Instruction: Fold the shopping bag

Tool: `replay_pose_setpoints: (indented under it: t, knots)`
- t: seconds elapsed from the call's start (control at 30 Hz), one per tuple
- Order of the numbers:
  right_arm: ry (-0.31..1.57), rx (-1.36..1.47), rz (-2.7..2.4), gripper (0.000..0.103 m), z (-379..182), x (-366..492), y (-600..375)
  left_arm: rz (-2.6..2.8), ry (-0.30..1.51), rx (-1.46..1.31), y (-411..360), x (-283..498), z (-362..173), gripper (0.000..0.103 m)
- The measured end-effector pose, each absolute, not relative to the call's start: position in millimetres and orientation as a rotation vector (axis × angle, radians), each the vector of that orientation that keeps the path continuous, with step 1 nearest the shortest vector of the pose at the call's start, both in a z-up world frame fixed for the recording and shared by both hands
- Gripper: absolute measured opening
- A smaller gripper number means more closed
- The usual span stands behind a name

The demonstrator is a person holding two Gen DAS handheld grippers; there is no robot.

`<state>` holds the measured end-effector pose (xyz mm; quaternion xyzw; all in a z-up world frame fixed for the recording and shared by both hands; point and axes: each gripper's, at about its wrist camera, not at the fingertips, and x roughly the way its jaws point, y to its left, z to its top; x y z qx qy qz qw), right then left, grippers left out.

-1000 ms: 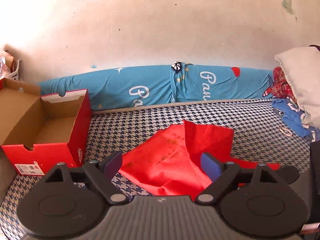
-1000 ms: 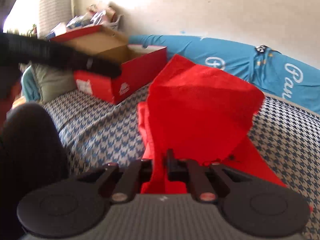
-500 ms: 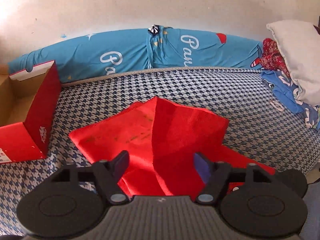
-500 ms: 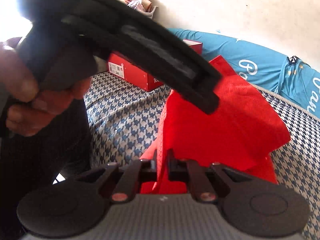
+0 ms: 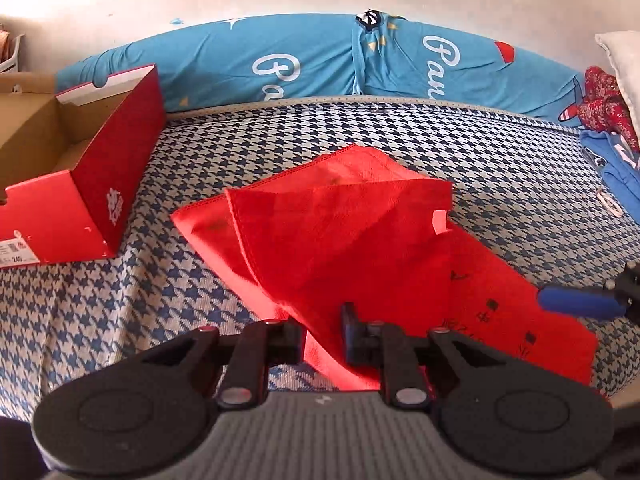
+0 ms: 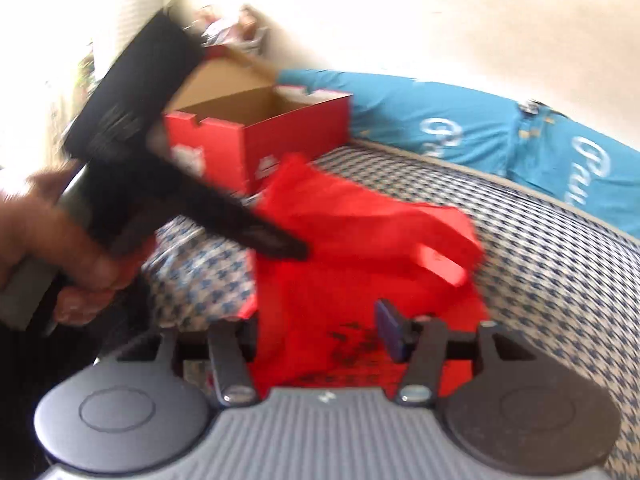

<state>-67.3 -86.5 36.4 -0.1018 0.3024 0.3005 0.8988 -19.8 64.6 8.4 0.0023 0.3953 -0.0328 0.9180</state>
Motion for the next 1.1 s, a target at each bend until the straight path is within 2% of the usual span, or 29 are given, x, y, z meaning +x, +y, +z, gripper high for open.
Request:
replay_pose_setpoints:
  t: [0.07, 0.33, 0.53, 0.6, 0.97, 1.1]
  knots:
    - [0.649, -0.182, 0.616, 0.068, 40, -63, -95, -0.056, 0.801, -0.019, 70, -25, 9, 0.02]
    - [0.675, -0.076, 0.726, 0.071, 54, -60, -114, 0.008, 0.801, -0.084, 91, -23, 8, 0.02]
    - [0.675, 0.009, 0.703, 0.081, 59, -41, -119, 0.014, 0.811, -0.104, 100, -23, 1, 0.021]
    - [0.674, -0.02, 0.653, 0.088, 58, -30, -115, 0.015, 0.814, -0.103, 102, -24, -2, 0.021]
    - [0.705, 0.126, 0.691, 0.088, 71, 18, -139, 0.018, 0.836, -0.104, 110, -21, -12, 0.024]
    - [0.727, 0.014, 0.533, 0.088, 64, 30, -139, 0.021, 0.832, -0.095, 109, -21, -13, 0.024]
